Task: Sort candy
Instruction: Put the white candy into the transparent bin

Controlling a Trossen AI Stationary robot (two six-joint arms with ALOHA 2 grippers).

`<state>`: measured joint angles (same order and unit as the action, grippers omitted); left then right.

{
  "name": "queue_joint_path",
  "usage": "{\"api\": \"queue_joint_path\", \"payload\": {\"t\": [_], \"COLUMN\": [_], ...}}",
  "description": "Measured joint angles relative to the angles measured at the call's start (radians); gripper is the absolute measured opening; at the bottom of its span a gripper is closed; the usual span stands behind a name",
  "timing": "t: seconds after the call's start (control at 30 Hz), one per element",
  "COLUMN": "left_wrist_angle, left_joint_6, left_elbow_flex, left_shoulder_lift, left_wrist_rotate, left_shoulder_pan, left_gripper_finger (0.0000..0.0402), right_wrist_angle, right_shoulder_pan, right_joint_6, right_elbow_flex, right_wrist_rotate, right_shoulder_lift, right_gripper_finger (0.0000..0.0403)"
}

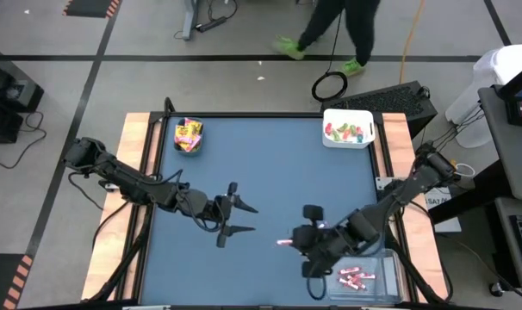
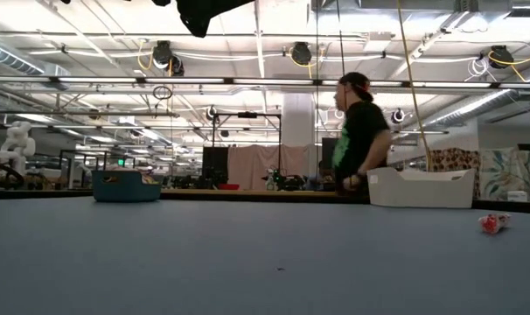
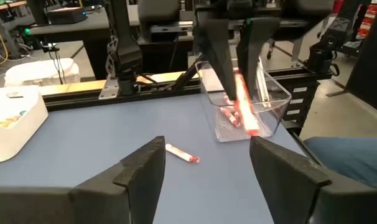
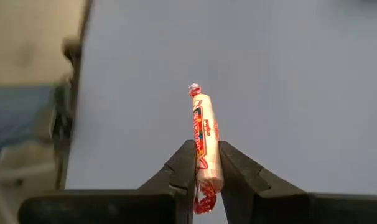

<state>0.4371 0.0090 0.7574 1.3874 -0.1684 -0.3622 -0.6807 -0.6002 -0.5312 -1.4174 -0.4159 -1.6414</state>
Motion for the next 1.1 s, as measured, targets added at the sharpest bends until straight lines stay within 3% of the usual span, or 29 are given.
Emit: {"api": "queue_joint_path", "payload": {"t": [0.2,0.37,0.57,0.73,0.93,1.1], "left_wrist_angle": [-0.003,-0.008,0.014,0.085,0.141,0.199], "left_joint_6": [-0.005,-0.03,-0.049,-0.054,0.002,-0.001], "left_elbow_flex": [0.0,0.0,0.0,0.0,0.0,0.0], "left_shoulder_lift": [0.0,0.0,0.044,0.103,0.153,0.186], "left_wrist_rotate": [0.0,0.002,0.003,0.008,-0.059,-0.087], "left_shoulder_pan": [0.0,0.0,0.0,0.009,0.017,0.017], "left_gripper_finger": [0.024,0.024,0.024,0.024,0.024,0.024], "right_wrist_angle": [-0.308,-0.45,-0.507,-0.582,-0.599,-0.527], "right_shoulder_pan": [-0.107,-0.214,-0.343,-0.428,-0.475,-0.48], "right_joint_6": [-0.222,-0.393,-0.535,-0.651,-0.78,-0.796], "right_elbow_flex": [-0.086,-0.14,-0.153,-0.144,-0.056,0.02], "right_wrist_rotate": [0.033,0.109,0.207,0.204,0.214,0.244], "right_shoulder_lift": [0.005,0.006,0.007,0.007,0.0,-0.02], "right_gripper_finger": [0.0048,0.0047,0.0047,0.0047,0.0048,0.0054]}}
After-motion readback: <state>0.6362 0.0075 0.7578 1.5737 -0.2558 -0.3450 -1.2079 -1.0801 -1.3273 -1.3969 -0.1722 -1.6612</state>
